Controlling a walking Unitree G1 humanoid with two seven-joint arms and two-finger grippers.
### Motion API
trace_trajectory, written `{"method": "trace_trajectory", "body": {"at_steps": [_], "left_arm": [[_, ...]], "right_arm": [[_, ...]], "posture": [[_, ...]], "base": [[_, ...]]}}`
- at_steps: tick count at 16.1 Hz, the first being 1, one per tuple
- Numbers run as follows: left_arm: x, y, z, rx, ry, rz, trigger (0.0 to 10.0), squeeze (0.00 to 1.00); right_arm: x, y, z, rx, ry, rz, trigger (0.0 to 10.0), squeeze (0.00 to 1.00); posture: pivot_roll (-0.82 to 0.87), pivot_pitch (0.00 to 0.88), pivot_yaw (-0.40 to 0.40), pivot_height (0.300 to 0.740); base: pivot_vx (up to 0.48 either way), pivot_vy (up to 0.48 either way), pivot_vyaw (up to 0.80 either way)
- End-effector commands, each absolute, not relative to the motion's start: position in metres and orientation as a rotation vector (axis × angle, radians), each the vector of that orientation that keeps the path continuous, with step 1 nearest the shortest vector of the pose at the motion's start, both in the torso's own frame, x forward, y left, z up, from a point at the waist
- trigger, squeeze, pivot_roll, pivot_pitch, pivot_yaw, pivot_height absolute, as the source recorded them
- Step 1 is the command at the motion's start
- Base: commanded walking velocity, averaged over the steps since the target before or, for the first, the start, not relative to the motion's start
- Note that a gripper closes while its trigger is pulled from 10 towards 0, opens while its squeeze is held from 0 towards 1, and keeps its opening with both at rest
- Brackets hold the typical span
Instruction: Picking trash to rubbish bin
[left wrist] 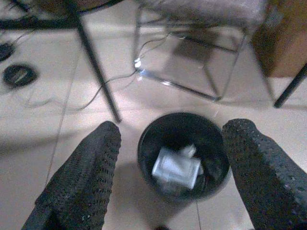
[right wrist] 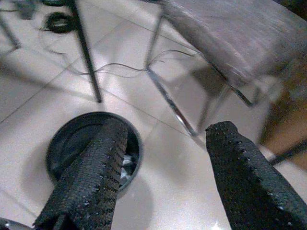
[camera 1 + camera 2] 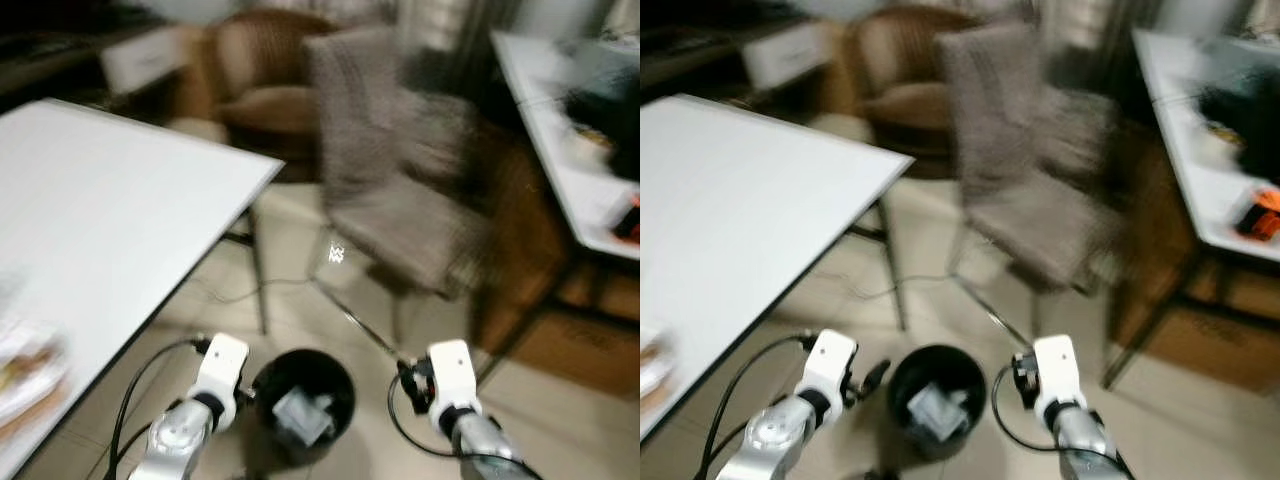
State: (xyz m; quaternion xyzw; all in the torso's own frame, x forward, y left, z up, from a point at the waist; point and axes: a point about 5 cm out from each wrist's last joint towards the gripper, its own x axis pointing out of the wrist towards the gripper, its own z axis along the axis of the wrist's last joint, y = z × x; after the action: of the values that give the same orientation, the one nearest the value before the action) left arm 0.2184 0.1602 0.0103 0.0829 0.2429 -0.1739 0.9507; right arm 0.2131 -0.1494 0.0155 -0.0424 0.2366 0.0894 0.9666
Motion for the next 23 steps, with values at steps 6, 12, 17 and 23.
{"method": "trace_trajectory", "body": {"at_steps": [6,12,17,23], "left_arm": [[0.216,0.164,0.012,0.181,0.502,-0.342,10.0,0.00],[0.217,0.167,0.013,0.188,0.505,-0.337,10.0,0.00],[0.215,0.172,0.016,0.190,0.498,-0.323,10.0,0.00],[0.208,0.182,0.025,0.183,0.417,-0.214,10.0,0.00]], "right_arm": [[0.213,-0.148,0.013,-0.081,0.471,0.177,10.0,0.00],[0.216,-0.143,0.011,-0.081,0.465,0.191,10.0,0.00],[0.218,-0.142,0.014,-0.082,0.444,0.190,10.0,0.00],[0.222,-0.139,0.019,-0.091,0.406,0.239,10.0,0.00]], "posture": [[-0.03,0.000,-0.006,0.740],[-0.01,0.000,-0.002,0.740],[0.00,0.000,-0.008,0.740],[0.03,0.000,-0.070,0.740]], "base": [[-0.250,0.000,0.00],[-0.252,0.000,0.00],[-0.253,0.000,0.00],[-0.084,0.000,0.00]]}}
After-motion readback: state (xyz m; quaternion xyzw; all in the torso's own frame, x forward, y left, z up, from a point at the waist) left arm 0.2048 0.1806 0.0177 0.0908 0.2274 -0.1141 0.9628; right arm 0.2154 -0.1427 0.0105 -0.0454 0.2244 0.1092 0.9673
